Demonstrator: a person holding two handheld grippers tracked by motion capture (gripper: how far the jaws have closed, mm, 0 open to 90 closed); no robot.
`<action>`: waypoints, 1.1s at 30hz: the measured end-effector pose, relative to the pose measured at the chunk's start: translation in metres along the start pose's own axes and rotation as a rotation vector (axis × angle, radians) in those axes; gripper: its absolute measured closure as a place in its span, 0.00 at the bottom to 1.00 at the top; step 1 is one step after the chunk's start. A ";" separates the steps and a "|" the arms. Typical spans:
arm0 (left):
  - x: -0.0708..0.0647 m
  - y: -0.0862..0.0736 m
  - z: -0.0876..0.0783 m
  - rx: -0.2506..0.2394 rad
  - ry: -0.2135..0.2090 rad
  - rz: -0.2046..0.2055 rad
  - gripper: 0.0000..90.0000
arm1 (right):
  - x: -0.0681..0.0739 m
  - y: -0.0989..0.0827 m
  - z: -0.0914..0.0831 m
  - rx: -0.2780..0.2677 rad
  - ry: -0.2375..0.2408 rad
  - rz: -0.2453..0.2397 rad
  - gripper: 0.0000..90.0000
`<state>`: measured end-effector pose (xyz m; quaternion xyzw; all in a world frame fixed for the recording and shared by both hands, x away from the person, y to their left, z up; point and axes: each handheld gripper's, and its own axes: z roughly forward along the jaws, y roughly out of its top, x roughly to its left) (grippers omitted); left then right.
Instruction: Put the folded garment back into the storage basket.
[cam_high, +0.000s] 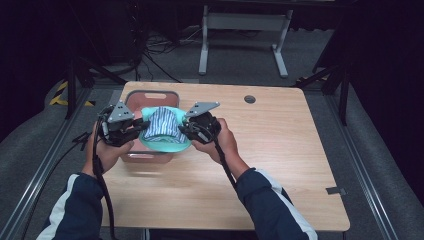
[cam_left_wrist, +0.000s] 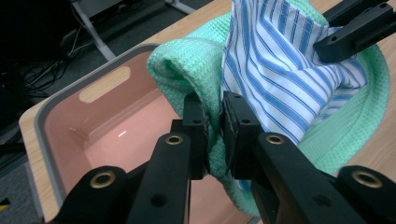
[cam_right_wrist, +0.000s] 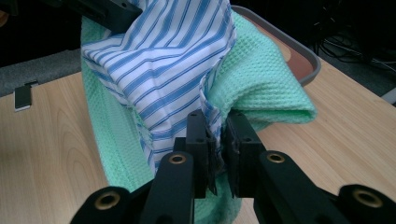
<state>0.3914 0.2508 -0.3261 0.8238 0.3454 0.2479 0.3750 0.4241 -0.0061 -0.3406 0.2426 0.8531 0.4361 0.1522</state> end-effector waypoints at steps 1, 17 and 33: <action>0.003 0.000 -0.001 0.003 0.007 0.008 0.89 | 0.001 0.002 0.002 0.001 0.002 -0.002 0.90; 0.033 -0.018 -0.008 0.025 0.069 -0.041 0.89 | 0.010 0.028 0.046 0.019 0.021 -0.018 0.90; 0.052 -0.036 0.009 0.073 0.095 -0.068 0.89 | 0.010 0.028 0.087 0.058 0.034 -0.005 0.90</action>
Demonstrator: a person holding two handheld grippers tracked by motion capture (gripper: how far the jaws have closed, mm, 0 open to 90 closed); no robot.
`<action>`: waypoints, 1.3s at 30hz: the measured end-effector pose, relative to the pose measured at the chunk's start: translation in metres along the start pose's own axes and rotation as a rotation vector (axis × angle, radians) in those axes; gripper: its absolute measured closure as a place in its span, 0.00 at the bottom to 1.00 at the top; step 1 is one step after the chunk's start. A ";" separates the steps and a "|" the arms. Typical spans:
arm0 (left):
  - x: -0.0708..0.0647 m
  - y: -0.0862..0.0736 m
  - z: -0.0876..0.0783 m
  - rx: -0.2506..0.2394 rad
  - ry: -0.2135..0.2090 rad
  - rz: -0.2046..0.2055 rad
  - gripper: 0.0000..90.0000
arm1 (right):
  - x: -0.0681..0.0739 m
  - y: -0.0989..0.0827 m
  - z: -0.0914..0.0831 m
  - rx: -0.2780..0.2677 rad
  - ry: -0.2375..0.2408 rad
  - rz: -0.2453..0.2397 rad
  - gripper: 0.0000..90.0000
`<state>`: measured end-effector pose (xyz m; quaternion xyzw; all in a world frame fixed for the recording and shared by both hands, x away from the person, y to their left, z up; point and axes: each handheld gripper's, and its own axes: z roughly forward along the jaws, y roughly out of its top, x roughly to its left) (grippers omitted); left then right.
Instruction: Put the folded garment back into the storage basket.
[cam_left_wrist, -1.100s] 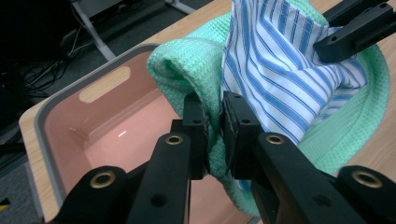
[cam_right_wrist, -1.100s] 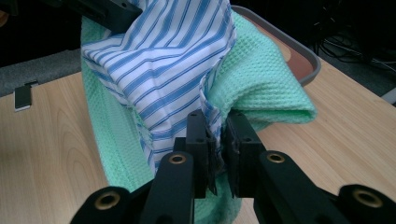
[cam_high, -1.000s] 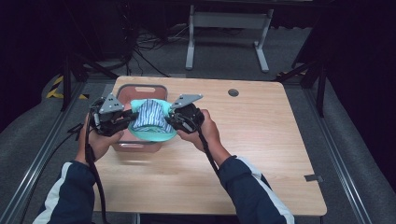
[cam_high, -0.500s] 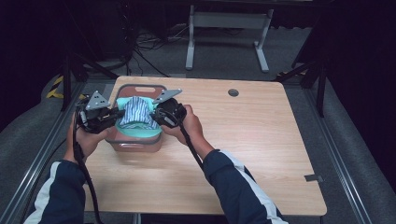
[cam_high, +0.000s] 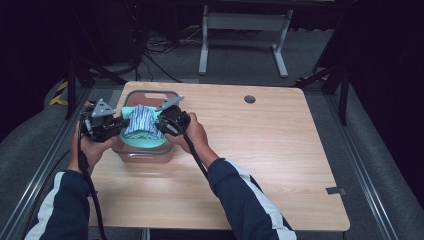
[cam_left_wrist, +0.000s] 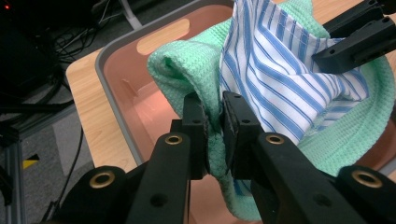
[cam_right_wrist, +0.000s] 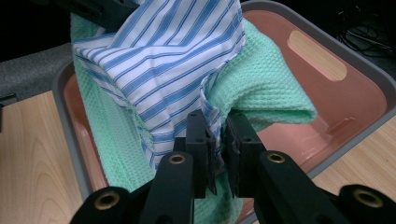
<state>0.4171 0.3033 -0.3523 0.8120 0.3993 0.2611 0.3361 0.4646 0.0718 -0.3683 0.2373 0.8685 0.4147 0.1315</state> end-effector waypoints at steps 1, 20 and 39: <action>0.000 0.000 0.000 0.000 0.000 0.000 0.89 | 0.000 0.000 0.000 0.000 0.000 0.000 0.90; -0.002 -0.007 0.030 0.076 0.002 -0.002 0.89 | -0.007 -0.008 0.023 0.074 0.005 0.016 0.89; -0.009 -0.005 0.029 0.087 0.034 0.012 0.64 | -0.004 -0.011 0.019 0.085 -0.009 0.020 0.73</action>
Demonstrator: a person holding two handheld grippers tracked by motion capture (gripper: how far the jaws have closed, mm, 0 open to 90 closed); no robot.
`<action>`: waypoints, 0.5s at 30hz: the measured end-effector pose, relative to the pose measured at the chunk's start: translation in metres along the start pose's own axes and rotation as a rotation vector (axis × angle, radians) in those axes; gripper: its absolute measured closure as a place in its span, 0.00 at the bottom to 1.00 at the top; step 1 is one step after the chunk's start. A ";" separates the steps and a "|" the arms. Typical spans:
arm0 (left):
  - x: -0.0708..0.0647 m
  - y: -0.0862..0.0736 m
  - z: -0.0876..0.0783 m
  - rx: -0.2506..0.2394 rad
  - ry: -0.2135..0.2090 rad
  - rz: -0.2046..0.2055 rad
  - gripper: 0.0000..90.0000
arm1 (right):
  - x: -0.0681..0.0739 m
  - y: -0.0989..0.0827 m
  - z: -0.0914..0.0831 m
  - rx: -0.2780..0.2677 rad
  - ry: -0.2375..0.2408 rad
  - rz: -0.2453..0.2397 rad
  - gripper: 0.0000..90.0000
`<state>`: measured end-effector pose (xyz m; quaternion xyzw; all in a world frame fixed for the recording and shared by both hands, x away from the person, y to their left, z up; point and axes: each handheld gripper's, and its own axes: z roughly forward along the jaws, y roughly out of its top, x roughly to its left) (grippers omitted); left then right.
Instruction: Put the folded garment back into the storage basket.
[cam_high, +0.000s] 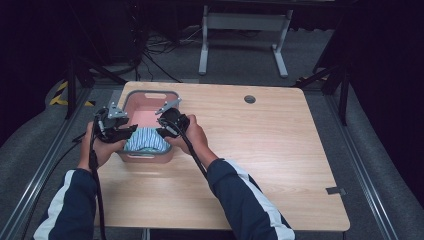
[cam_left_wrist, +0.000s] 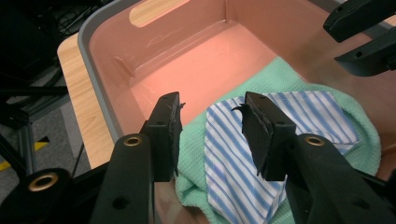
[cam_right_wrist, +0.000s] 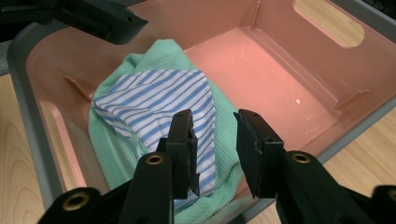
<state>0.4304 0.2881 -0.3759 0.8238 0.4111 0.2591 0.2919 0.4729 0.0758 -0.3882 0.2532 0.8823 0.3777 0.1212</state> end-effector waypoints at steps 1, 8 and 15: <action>-0.001 0.001 -0.001 -0.008 0.007 0.009 0.63 | 0.000 0.000 -0.001 -0.002 -0.001 -0.001 0.73; -0.009 0.004 -0.012 -0.055 -0.005 0.013 0.57 | 0.001 -0.006 -0.015 -0.011 -0.011 -0.016 0.65; -0.027 0.008 -0.026 -0.116 -0.041 0.012 0.44 | -0.006 -0.014 -0.041 -0.007 -0.062 -0.048 0.49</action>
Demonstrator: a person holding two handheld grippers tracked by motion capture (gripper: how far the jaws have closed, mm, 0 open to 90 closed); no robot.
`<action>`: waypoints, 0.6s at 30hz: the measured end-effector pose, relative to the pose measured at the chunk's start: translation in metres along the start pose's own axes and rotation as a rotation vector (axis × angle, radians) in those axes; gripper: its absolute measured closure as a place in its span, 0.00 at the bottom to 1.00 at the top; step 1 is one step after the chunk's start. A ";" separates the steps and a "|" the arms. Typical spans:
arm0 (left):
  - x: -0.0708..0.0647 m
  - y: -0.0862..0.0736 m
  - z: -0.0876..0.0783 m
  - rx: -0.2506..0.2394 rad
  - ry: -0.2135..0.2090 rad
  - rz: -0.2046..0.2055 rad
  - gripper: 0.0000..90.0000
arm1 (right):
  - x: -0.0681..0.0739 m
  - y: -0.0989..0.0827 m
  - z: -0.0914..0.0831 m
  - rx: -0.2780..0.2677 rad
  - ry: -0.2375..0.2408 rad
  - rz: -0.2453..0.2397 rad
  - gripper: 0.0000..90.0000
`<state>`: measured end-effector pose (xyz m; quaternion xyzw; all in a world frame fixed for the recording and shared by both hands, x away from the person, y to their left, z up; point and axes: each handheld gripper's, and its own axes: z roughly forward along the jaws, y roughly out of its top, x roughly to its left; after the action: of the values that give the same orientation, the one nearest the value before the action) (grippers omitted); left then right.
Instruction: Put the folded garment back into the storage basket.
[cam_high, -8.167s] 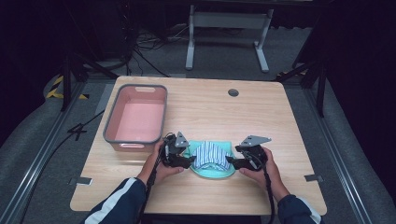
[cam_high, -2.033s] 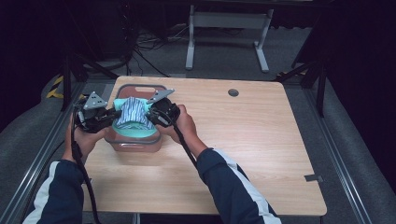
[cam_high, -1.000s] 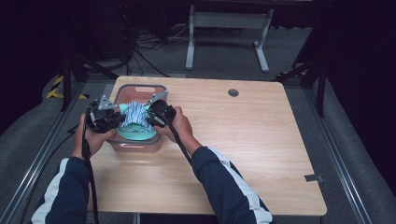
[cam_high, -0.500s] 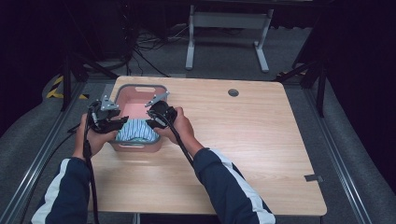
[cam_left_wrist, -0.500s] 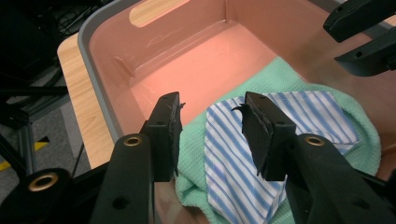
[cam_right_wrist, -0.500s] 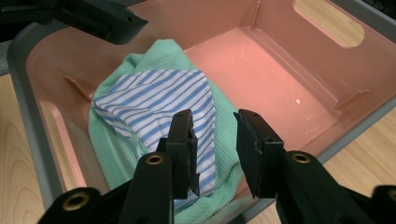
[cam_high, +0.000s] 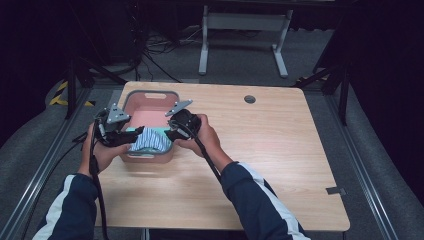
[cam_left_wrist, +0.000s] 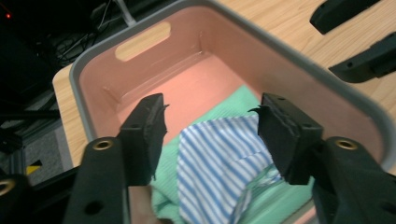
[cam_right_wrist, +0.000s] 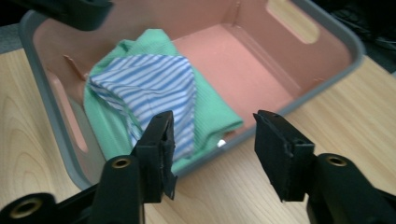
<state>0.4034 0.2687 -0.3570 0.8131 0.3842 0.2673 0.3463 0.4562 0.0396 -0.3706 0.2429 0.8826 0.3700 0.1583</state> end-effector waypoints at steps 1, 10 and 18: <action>0.000 0.000 0.000 0.000 0.000 0.000 0.42 | 0.000 0.000 0.000 0.000 0.000 0.000 0.49; -0.040 0.011 -0.013 -0.048 -0.070 0.045 0.28 | -0.014 -0.023 -0.038 0.030 -0.054 -0.051 0.37; -0.070 0.013 -0.011 -0.020 -0.079 0.130 0.28 | -0.024 -0.051 -0.064 0.047 -0.078 -0.044 0.34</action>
<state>0.3622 0.2100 -0.3522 0.8428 0.3138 0.2608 0.3509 0.4309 -0.0419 -0.3621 0.2414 0.8894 0.3358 0.1949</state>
